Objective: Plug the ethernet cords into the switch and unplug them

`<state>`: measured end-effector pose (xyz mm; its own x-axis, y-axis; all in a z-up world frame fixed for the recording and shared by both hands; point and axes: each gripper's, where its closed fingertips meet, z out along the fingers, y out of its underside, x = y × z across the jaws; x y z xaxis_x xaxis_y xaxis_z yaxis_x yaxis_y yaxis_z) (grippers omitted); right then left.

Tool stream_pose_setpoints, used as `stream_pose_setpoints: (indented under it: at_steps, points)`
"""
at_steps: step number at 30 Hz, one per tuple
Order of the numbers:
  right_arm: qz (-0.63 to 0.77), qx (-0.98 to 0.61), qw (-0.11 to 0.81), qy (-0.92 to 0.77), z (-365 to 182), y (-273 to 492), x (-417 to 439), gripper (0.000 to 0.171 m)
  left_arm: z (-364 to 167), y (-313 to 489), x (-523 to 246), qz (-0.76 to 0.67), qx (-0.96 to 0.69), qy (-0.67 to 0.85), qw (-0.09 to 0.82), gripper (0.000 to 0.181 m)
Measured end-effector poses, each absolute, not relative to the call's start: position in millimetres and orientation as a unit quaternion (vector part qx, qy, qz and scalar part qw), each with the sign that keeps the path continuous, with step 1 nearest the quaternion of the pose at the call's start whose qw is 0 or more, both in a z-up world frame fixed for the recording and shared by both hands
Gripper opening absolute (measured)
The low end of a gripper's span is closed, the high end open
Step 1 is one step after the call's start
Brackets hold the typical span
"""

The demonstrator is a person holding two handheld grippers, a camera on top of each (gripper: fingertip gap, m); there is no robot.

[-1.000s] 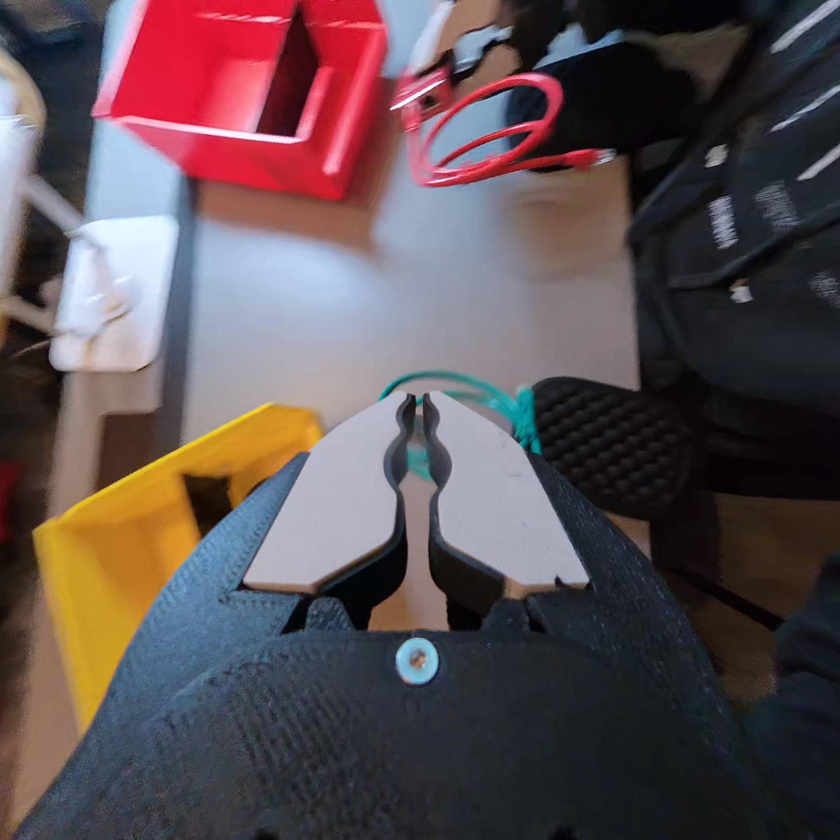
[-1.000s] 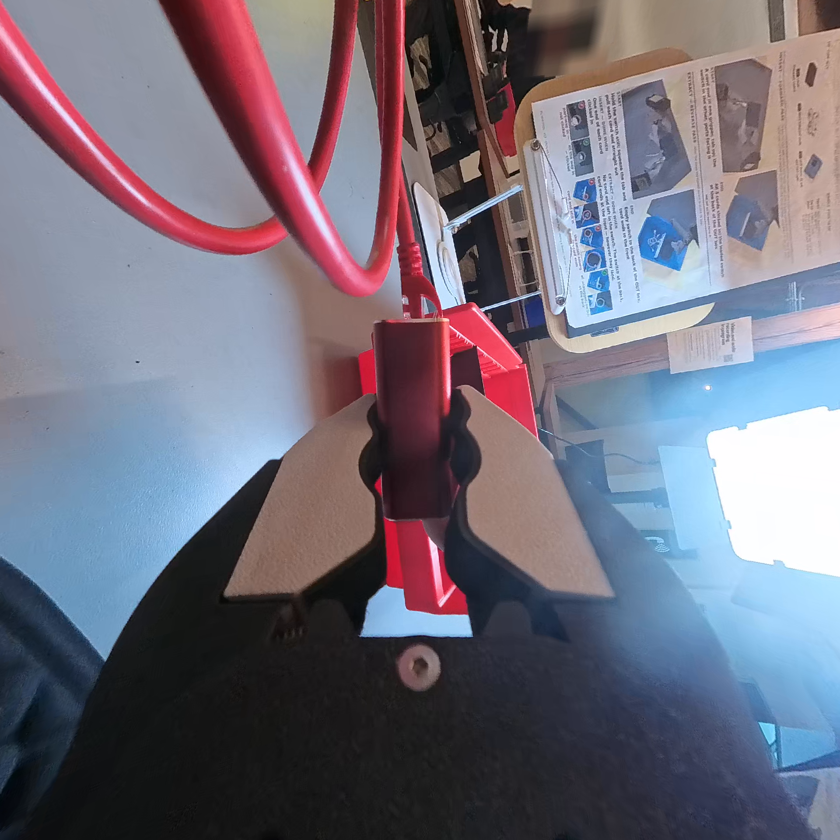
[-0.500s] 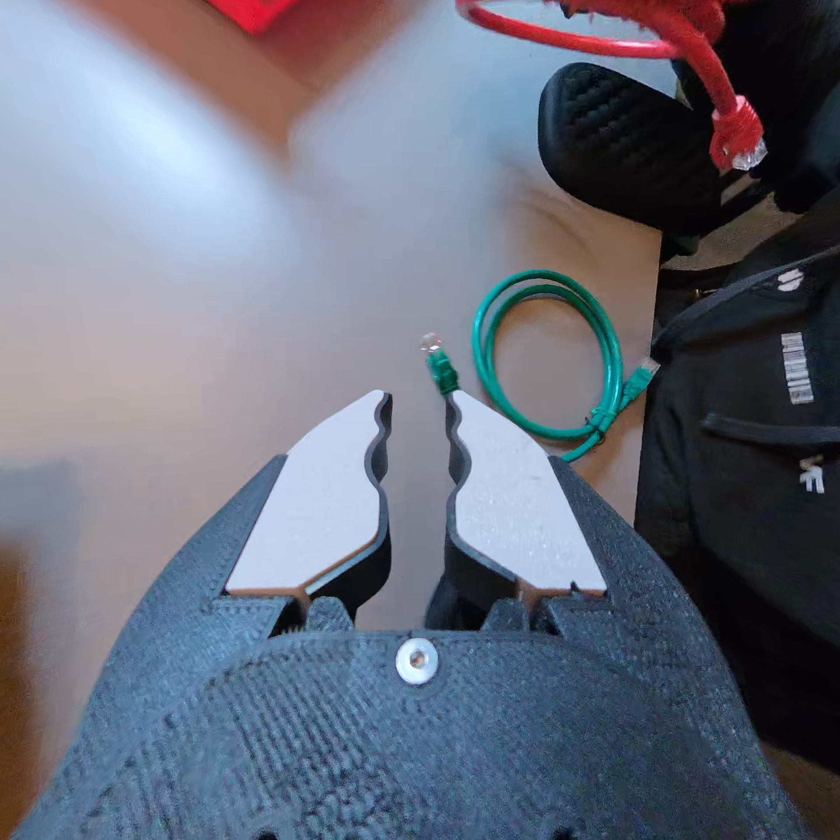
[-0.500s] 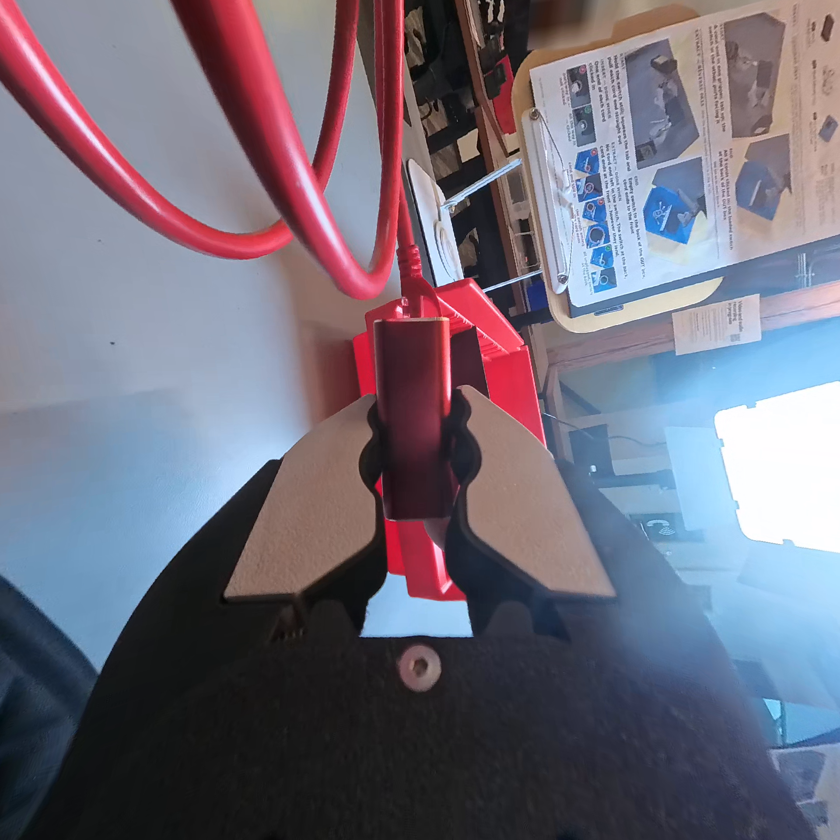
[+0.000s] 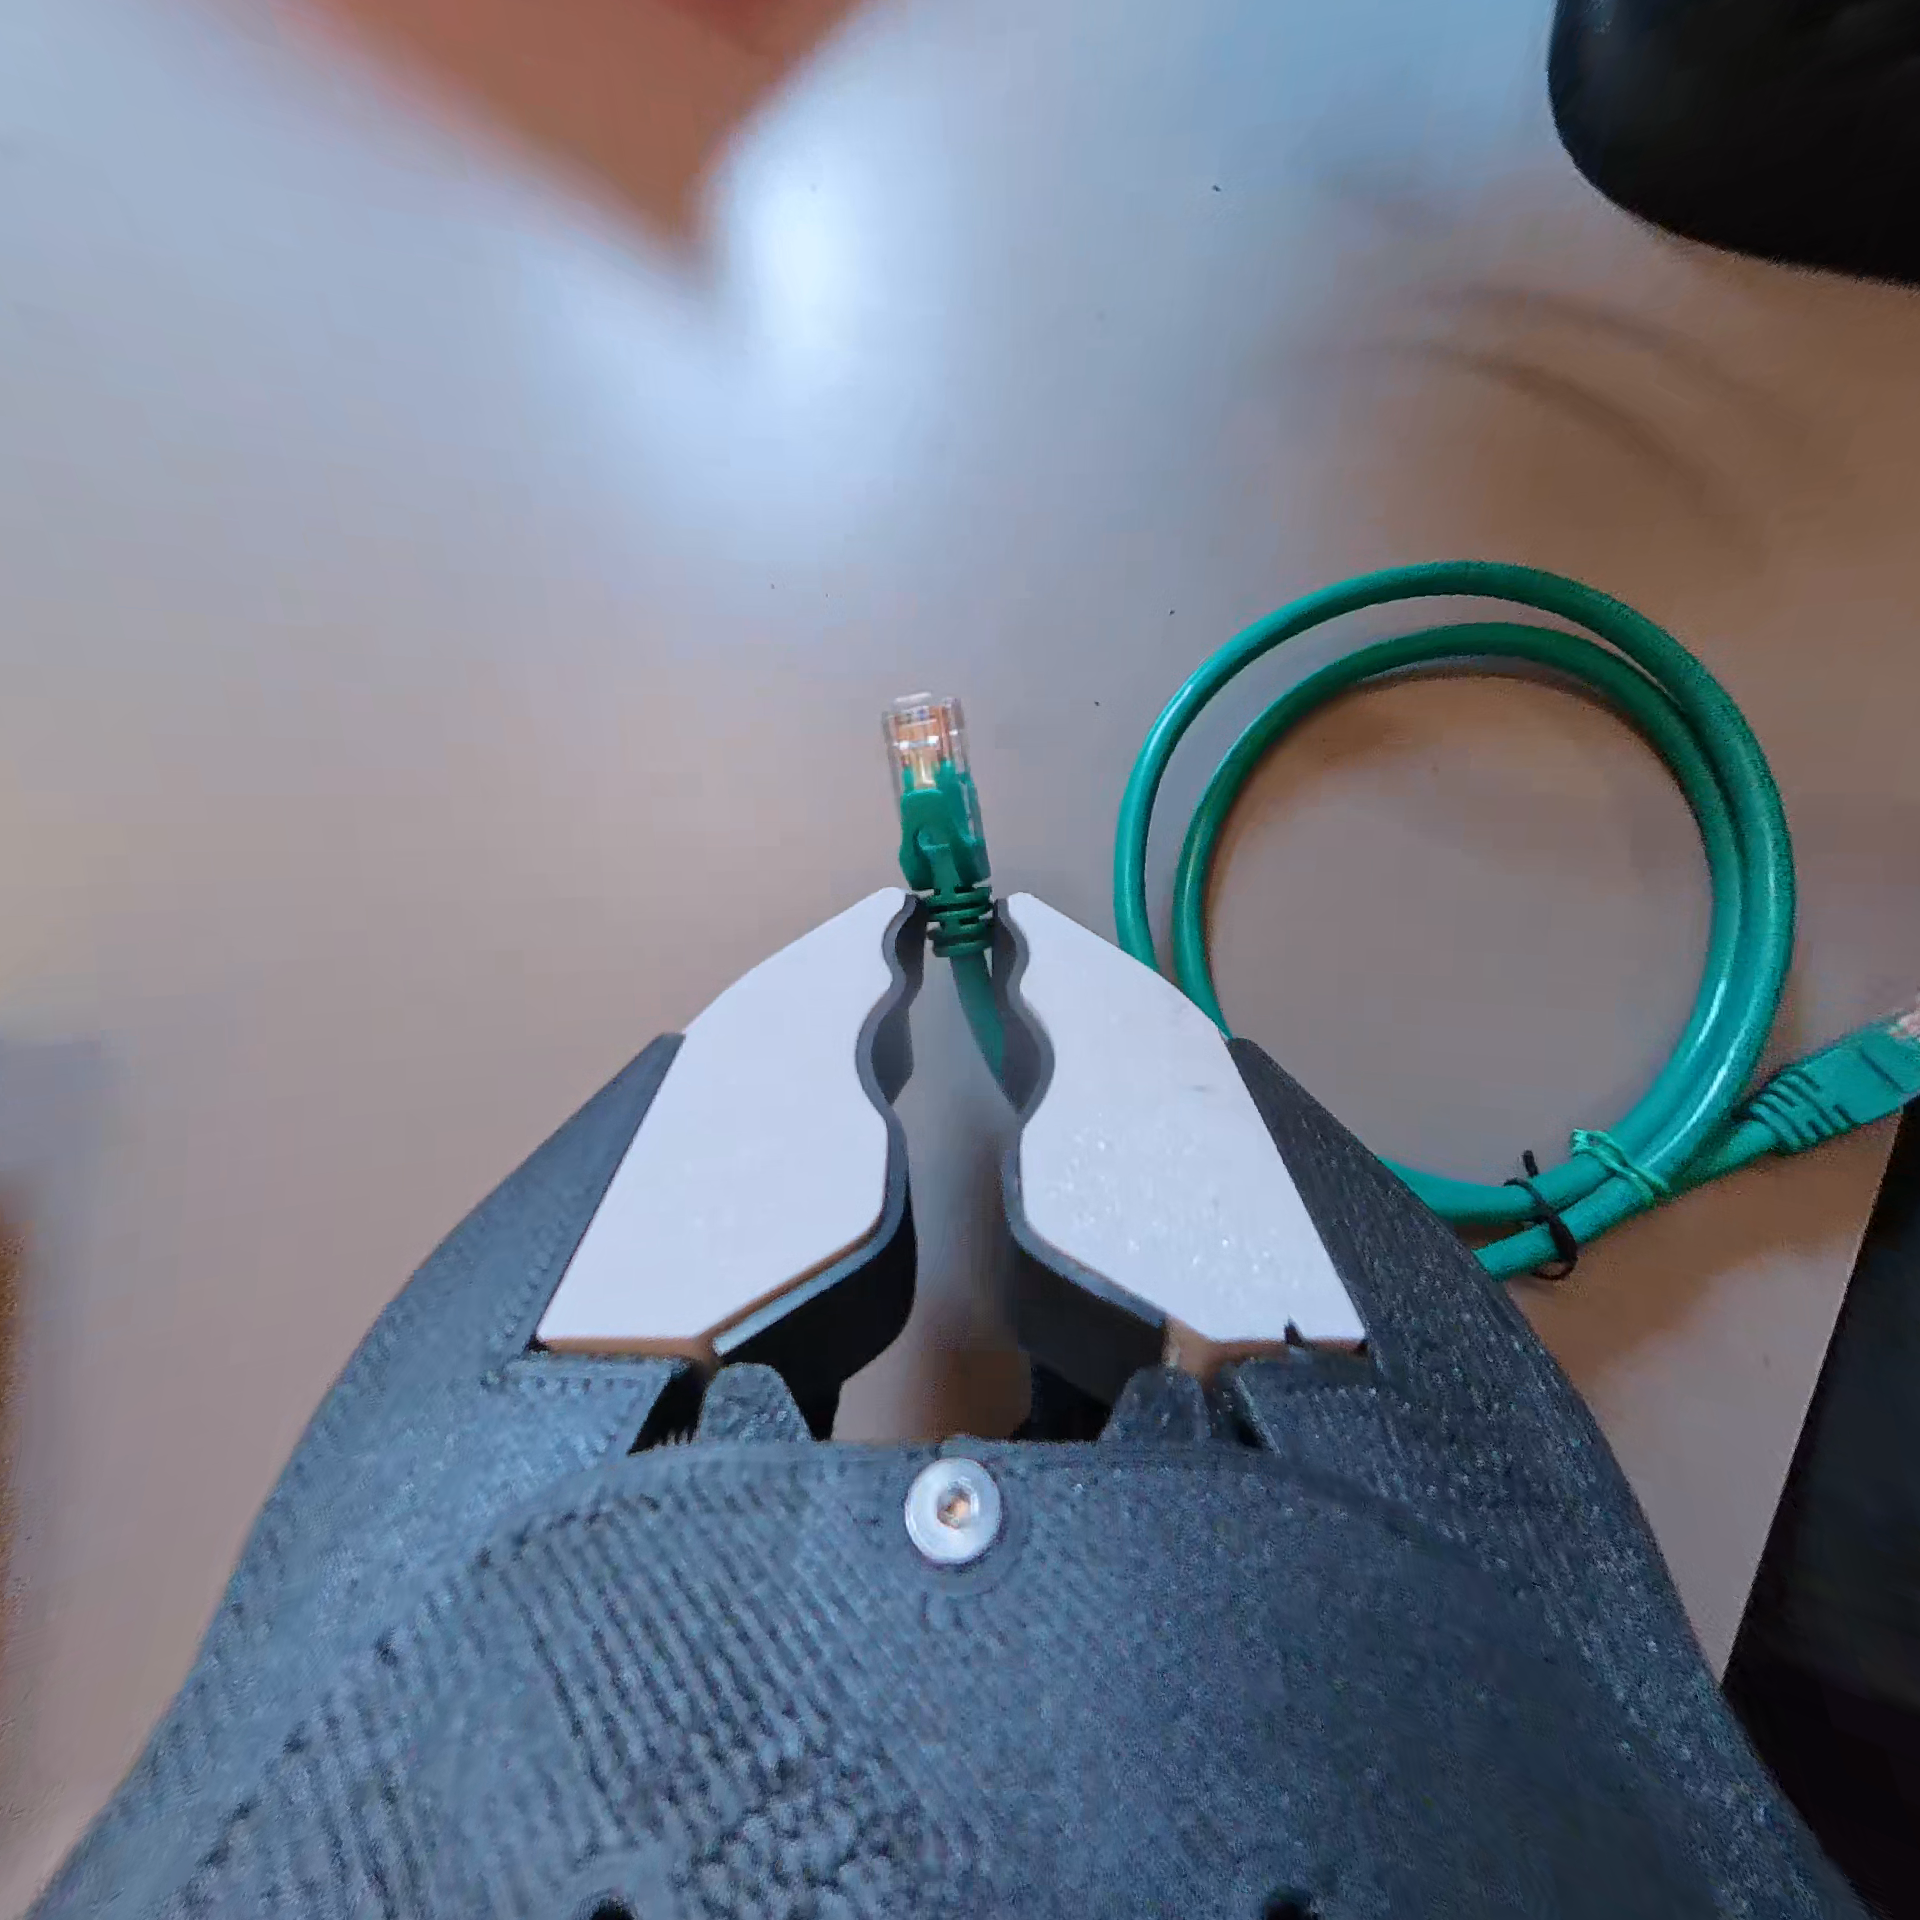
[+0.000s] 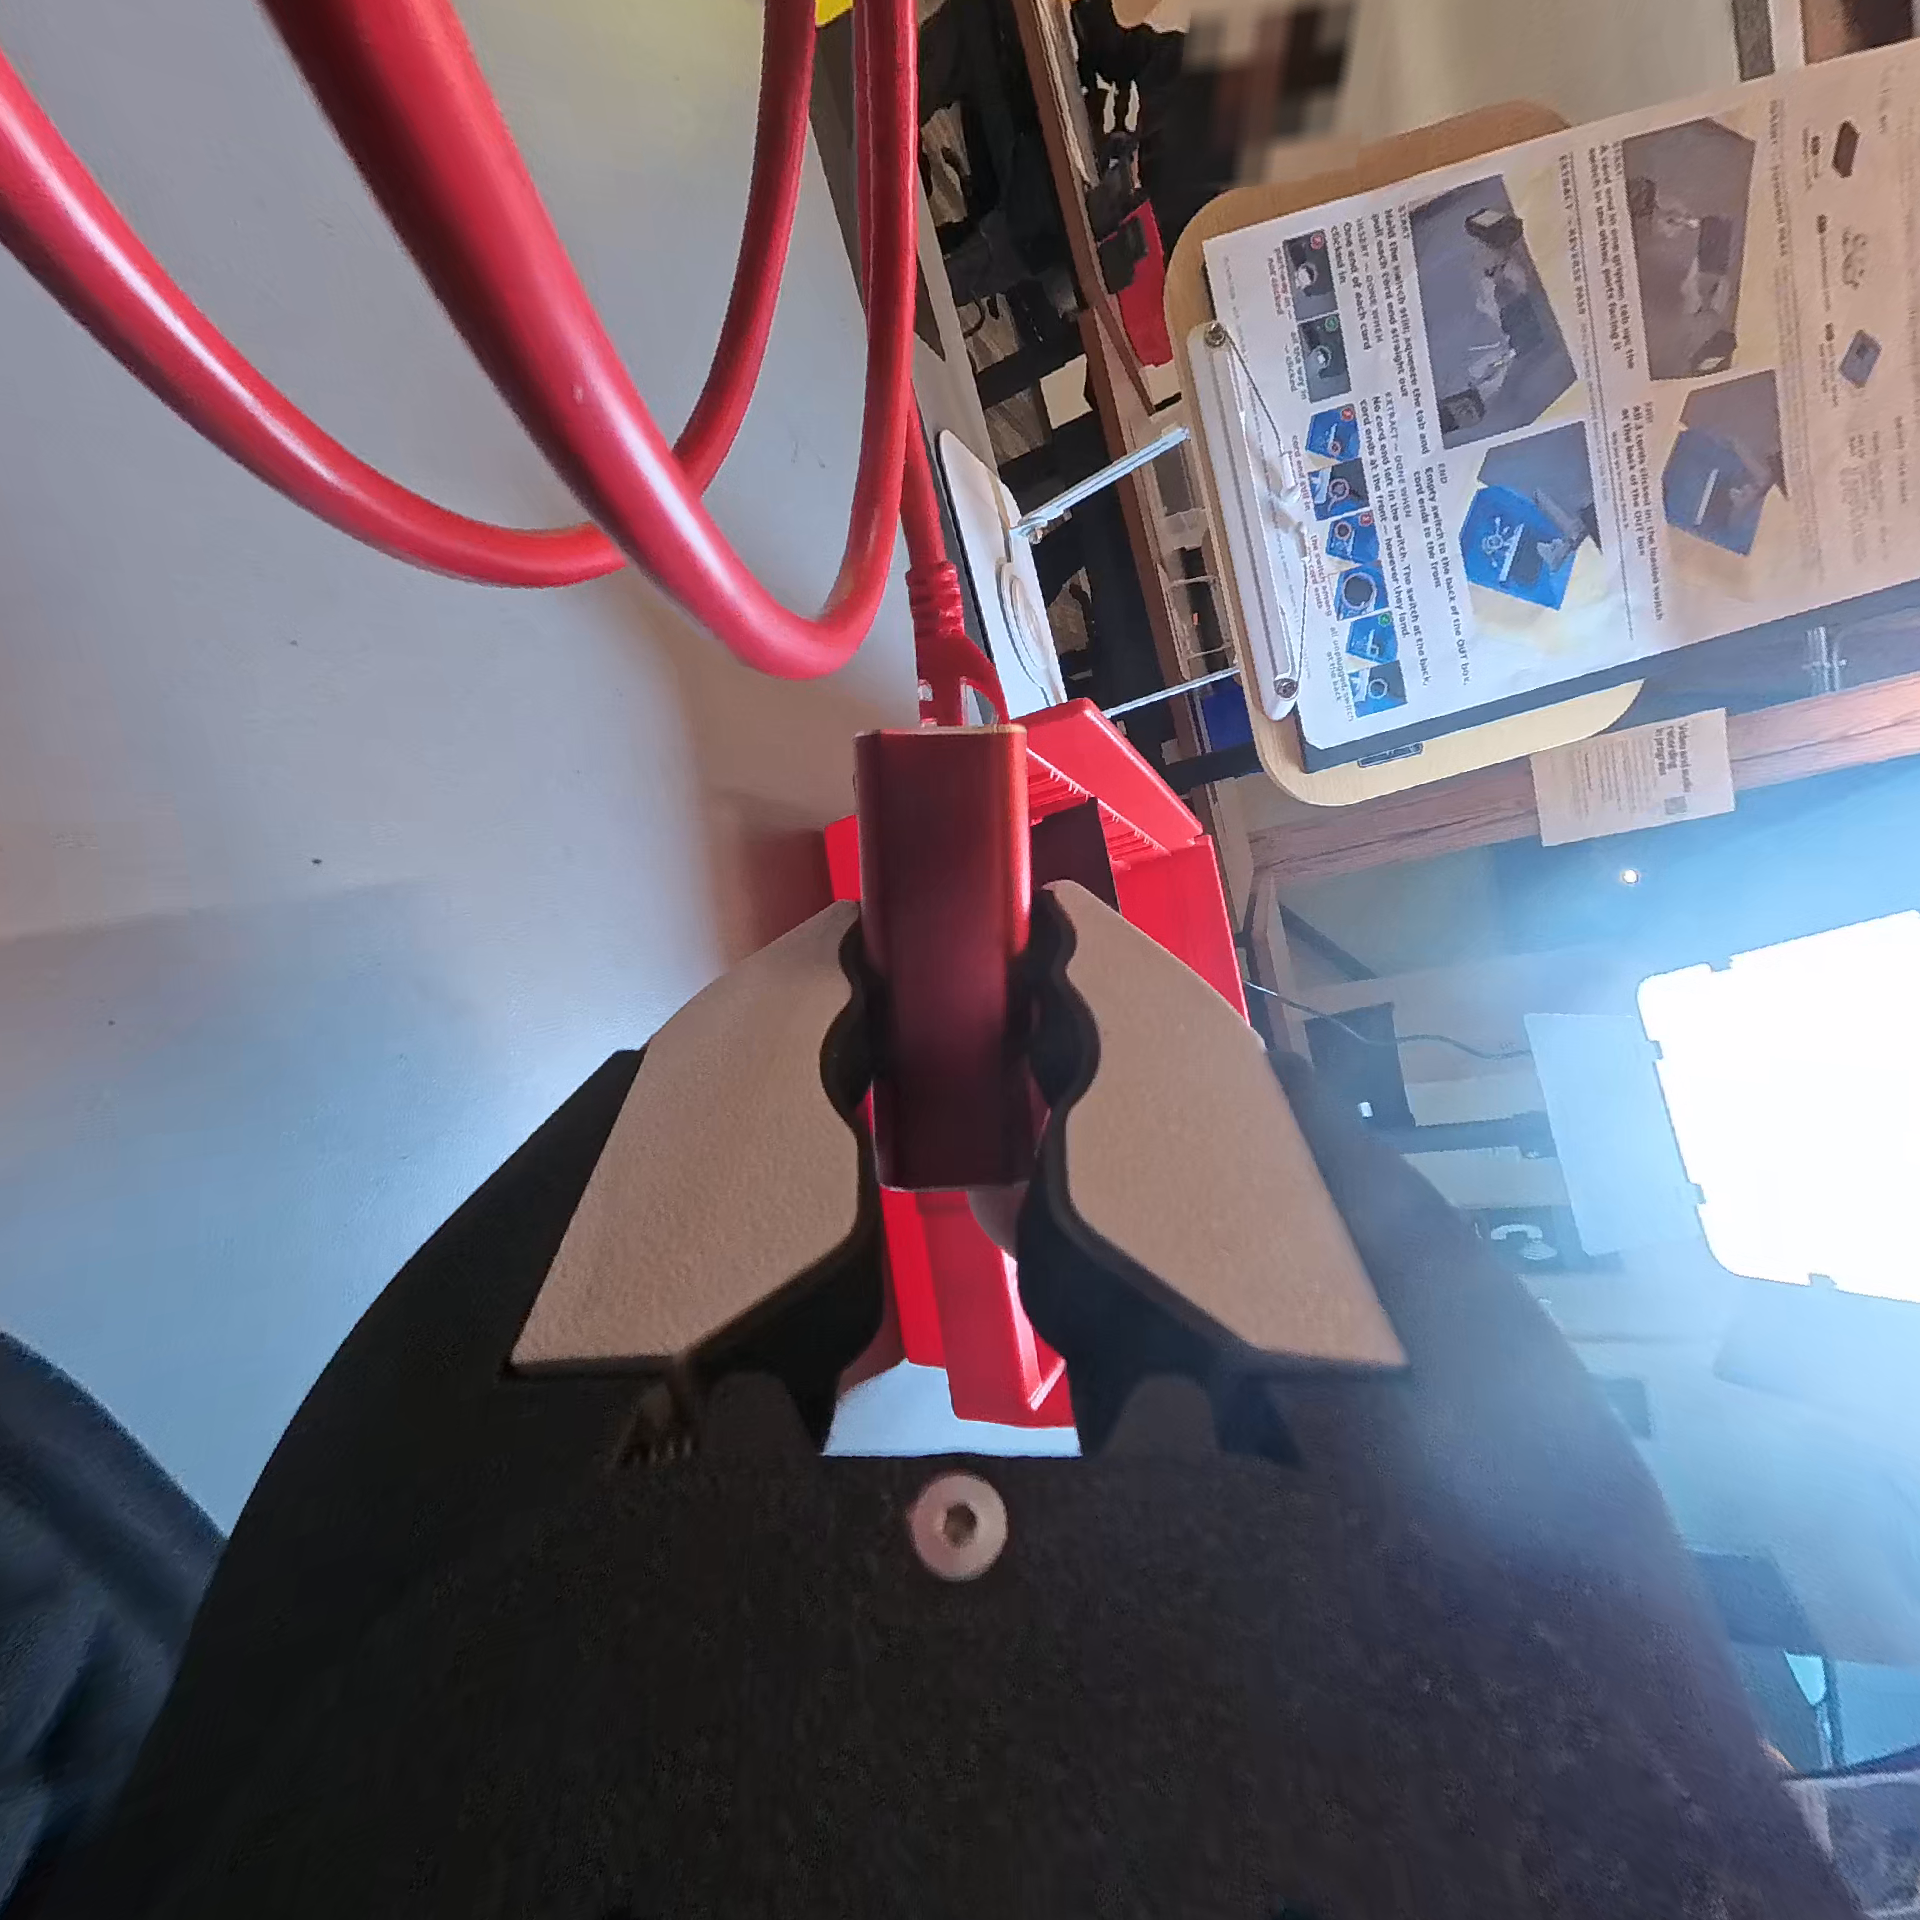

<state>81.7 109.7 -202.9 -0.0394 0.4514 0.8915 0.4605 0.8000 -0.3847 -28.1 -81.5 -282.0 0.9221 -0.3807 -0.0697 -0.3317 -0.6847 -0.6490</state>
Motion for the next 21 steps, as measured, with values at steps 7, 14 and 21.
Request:
stream_pose_setpoints:
  at_steps: [7,14,21]
  points:
    - [-0.045,-0.26,0.62,-0.739,-206.4,103.7,69.8,0.027,-226.6,-59.0,-65.2,-0.064,-0.908,0.285,0.301,0.011]
    - [-0.07,-0.187,0.592,-0.781,-231.7,81.0,40.9,0.026,-181.2,-34.6,-28.0,-0.108,-0.891,0.348,0.27,0.011]
    - [-0.015,-0.172,0.585,-0.793,-235.5,50.2,22.4,0.027,-244.5,-21.5,15.2,-0.146,-0.906,0.352,0.186,0.011]
